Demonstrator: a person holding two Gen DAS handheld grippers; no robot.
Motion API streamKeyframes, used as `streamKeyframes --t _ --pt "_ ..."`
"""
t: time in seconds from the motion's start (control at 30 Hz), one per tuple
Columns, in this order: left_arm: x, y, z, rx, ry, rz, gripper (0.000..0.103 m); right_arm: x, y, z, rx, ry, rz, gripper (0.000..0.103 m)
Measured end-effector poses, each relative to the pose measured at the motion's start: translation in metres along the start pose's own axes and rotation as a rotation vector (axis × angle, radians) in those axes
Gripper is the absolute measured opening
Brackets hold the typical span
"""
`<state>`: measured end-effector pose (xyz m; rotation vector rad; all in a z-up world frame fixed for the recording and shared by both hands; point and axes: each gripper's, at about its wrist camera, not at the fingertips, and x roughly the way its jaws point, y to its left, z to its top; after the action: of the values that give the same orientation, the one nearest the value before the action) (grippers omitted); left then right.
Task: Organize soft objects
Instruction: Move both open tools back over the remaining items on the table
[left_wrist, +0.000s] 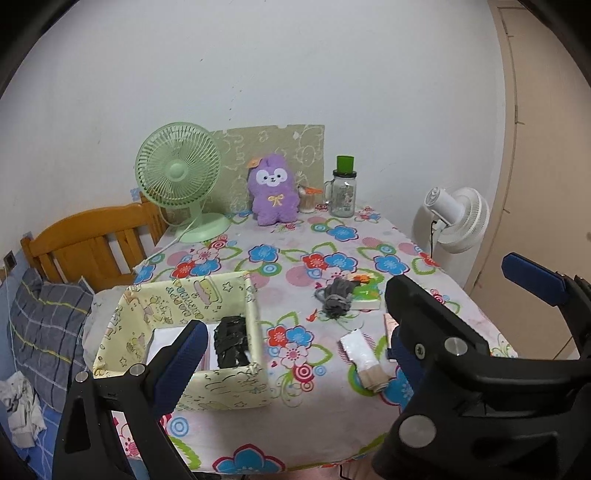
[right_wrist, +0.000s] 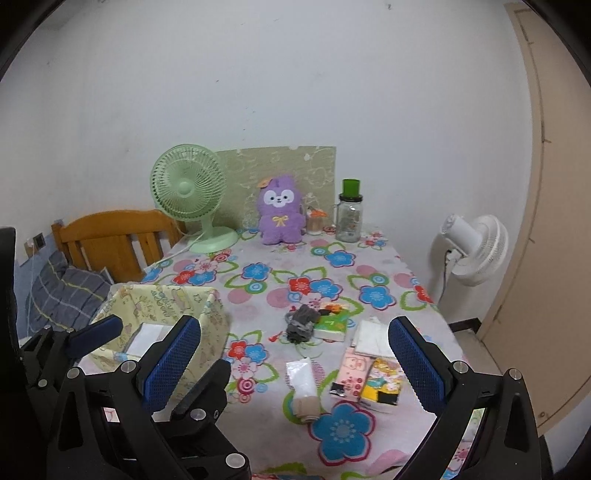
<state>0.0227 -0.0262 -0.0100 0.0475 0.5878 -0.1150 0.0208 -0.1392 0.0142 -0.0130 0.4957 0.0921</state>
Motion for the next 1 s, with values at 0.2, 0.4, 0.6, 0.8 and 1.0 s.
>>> streamKeyframes --t 0.2,0.4,0.6,0.8,1.0 --pt "-0.001 -0.014 0.002 0.011 -0.025 -0.017 0.101 -0.013 -0.014 -0.002 -0.005 -0.053 -0.043 0.103" --pt "0.0 -0.028 0.003 0.031 -0.059 -0.029 0.1 -0.014 -0.029 -0.003 0.005 -0.058 -0.059 0.103" --pt "0.014 -0.039 0.002 0.032 -0.018 -0.051 0.1 -0.007 -0.04 -0.009 0.009 -0.051 -0.071 0.103" --pt "0.034 -0.044 -0.002 0.008 -0.001 -0.05 0.1 0.002 -0.056 -0.018 0.021 -0.044 -0.075 0.103" --pt "0.053 -0.05 -0.01 0.005 0.028 -0.061 0.1 0.018 -0.069 -0.029 0.021 -0.018 -0.095 0.102"
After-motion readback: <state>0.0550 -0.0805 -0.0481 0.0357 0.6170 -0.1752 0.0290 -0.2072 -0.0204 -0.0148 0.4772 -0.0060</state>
